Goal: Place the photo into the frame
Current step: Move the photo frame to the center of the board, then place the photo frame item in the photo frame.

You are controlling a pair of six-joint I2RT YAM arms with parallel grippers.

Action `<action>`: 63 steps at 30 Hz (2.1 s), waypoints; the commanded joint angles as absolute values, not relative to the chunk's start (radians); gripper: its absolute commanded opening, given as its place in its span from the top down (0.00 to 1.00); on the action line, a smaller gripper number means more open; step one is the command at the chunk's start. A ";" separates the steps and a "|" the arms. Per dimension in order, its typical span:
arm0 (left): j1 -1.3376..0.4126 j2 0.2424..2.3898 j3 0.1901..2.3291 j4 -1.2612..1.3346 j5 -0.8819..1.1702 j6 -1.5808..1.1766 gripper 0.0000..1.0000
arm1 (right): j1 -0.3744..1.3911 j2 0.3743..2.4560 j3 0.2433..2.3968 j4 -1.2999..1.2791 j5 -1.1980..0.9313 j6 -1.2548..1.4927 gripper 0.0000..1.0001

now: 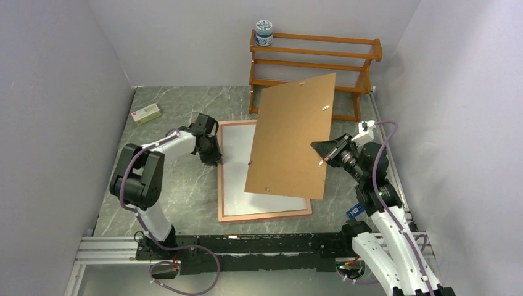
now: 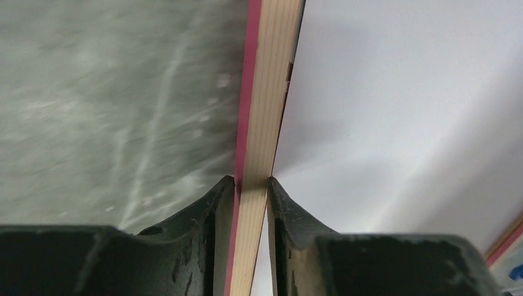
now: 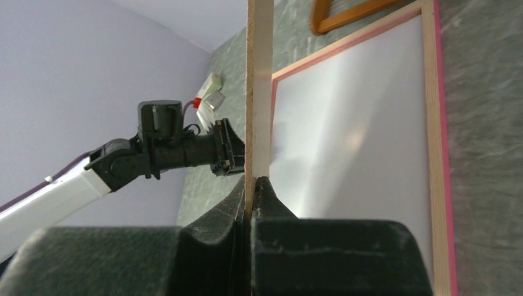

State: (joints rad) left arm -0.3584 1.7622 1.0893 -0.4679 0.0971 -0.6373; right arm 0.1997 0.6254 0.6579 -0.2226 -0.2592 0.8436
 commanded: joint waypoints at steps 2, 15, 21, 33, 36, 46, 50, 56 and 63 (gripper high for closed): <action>-0.294 1.657 1.025 -0.540 0.002 -0.608 0.66 | 0.198 0.659 0.624 0.077 -0.444 0.967 1.00; -0.204 1.469 1.020 -0.605 -0.053 -0.662 0.27 | 0.196 0.689 0.445 0.718 -0.584 1.211 1.00; -0.175 1.309 1.033 -0.652 -0.117 -0.684 0.15 | 0.193 0.659 0.383 0.893 -0.596 1.296 1.00; -0.109 1.321 0.963 -0.541 0.162 -0.702 0.18 | 0.192 0.885 0.308 1.162 -0.625 1.492 1.00; -0.098 1.331 0.942 -0.516 0.180 -0.707 0.20 | 0.191 0.910 0.282 1.154 -0.632 1.488 1.00; -0.083 1.407 0.910 -0.454 0.254 -0.719 0.24 | 0.185 1.010 0.307 0.904 -0.722 1.320 1.00; -0.083 1.431 0.901 -0.434 0.261 -0.725 0.29 | 0.183 1.052 0.305 0.851 -0.732 1.254 1.00; -0.081 1.459 0.900 -0.423 0.251 -0.716 0.33 | 0.183 1.184 0.321 0.918 -0.772 1.230 1.00; -0.080 1.493 0.892 -0.408 0.250 -0.715 0.35 | 0.185 1.286 0.337 0.956 -0.758 1.198 1.00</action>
